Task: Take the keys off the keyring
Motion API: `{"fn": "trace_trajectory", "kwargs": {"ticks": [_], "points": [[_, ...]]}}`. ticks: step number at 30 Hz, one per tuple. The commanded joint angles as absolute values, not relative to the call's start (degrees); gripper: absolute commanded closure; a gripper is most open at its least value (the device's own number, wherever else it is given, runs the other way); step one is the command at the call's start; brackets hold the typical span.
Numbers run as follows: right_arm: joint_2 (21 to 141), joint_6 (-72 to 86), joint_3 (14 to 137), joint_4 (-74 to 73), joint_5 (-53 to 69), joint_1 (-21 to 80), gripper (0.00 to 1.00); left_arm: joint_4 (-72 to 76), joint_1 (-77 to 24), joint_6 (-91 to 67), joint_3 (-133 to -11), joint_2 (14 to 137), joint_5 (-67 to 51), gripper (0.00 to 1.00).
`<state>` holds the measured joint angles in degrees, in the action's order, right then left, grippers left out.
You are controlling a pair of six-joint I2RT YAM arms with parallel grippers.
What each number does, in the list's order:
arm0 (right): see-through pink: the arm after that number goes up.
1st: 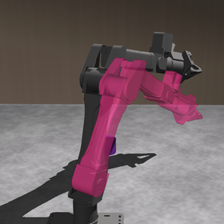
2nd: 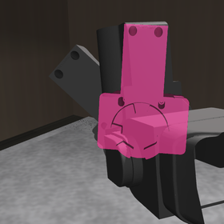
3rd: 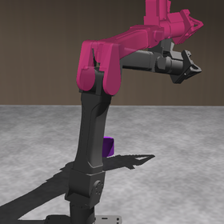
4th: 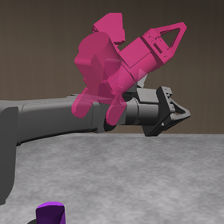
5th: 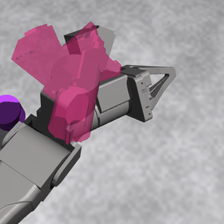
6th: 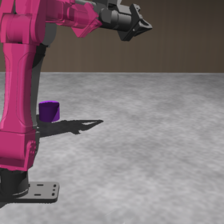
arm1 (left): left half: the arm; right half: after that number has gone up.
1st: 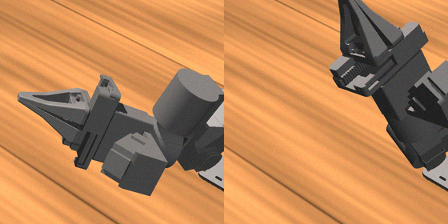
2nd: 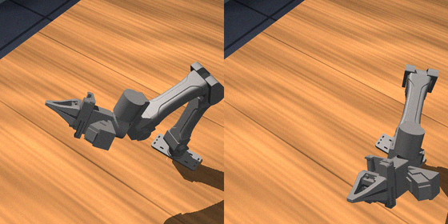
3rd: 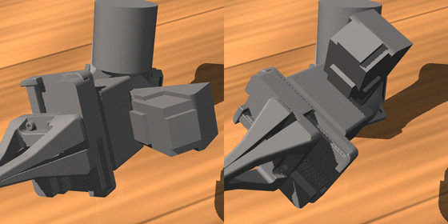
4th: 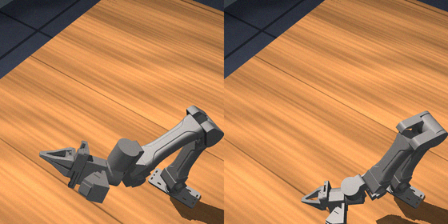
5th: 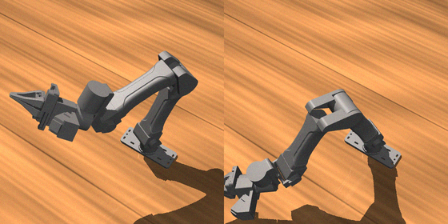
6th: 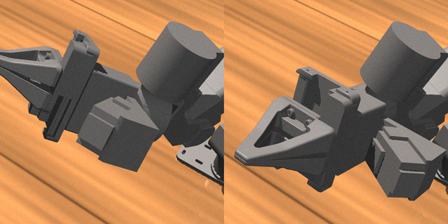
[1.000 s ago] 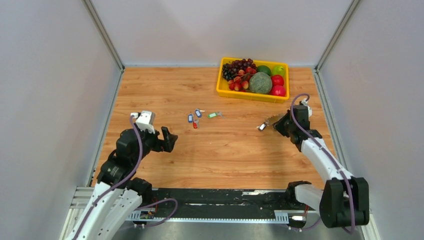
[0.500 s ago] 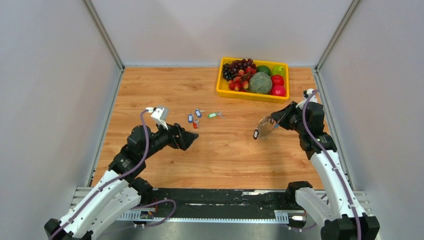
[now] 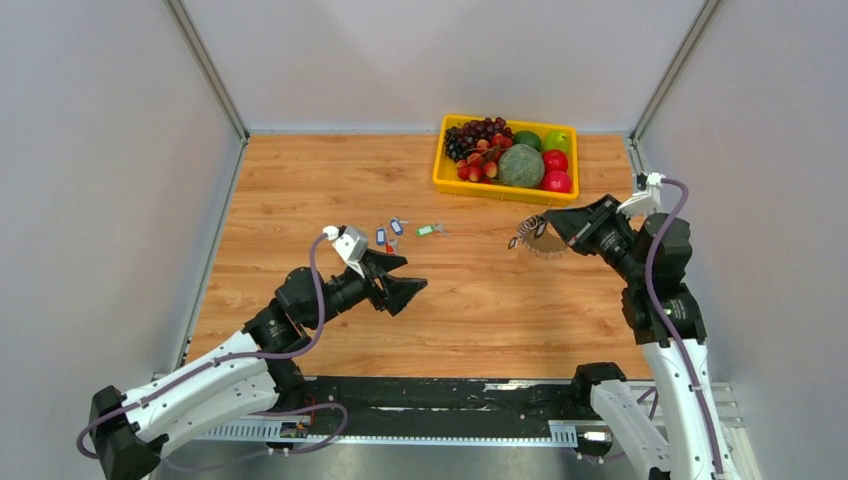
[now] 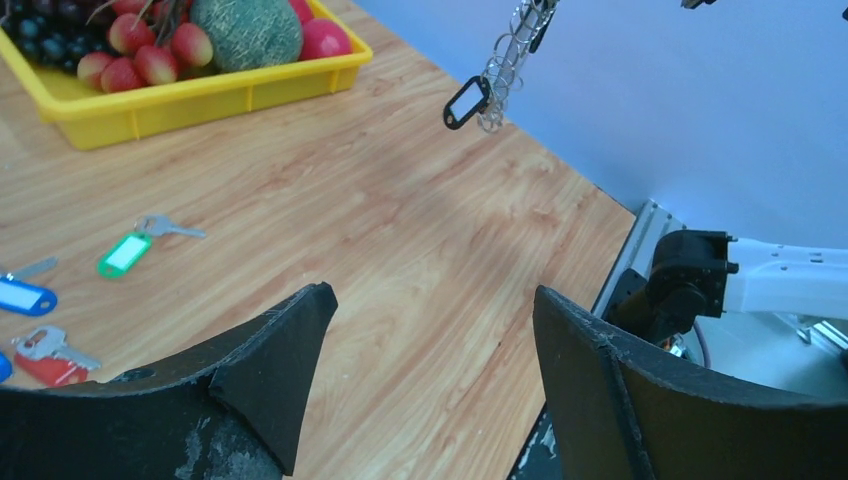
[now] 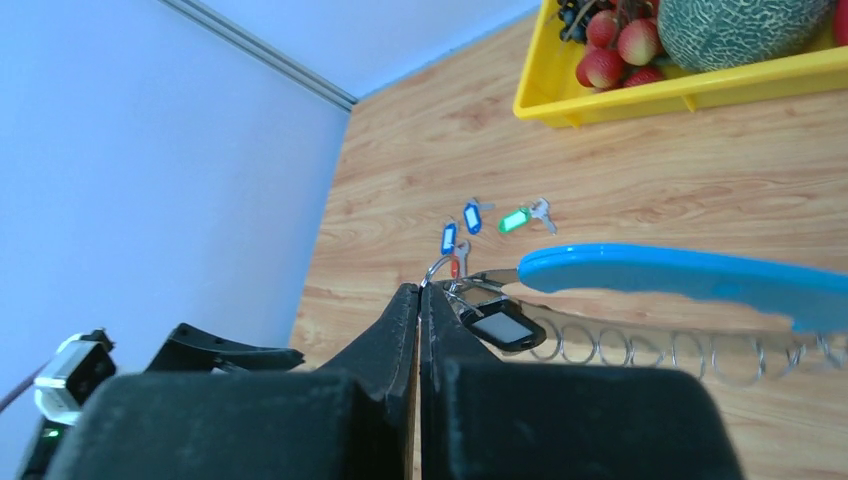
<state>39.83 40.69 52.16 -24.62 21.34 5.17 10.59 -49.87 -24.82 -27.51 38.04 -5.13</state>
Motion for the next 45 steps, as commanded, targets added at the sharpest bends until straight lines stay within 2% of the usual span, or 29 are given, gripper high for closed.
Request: {"fn": "trace_trajectory", "kwargs": {"ticks": [1, 10, 22, 41, 45], "points": [[37.8, 44.8, 55.7, -23.8, 23.3, 5.3, 1.00, 21.2, -52.6, -20.6, -27.3, 40.6, -4.0, 0.18], [35.6, 46.9, 56.9, -23.7, 24.2, 5.4, 1.00, 33.2, -59.6, -13.4, -28.9, 50.2, -0.4, 0.17], [35.3, 46.9, 58.1, -23.6, 26.0, 5.3, 1.00, 39.6, -60.8, 6.5, -35.1, 61.3, -8.5, 0.13], [35.3, 46.9, 59.8, -22.7, 29.0, 5.3, 1.00, 49.1, -60.7, 7.0, -44.8, 78.9, -6.9, 0.15], [35.2, 46.9, 60.0, -22.6, 29.4, 5.3, 1.00, 49.1, -60.7, 6.5, -46.8, 80.7, -8.0, 0.22]]}}
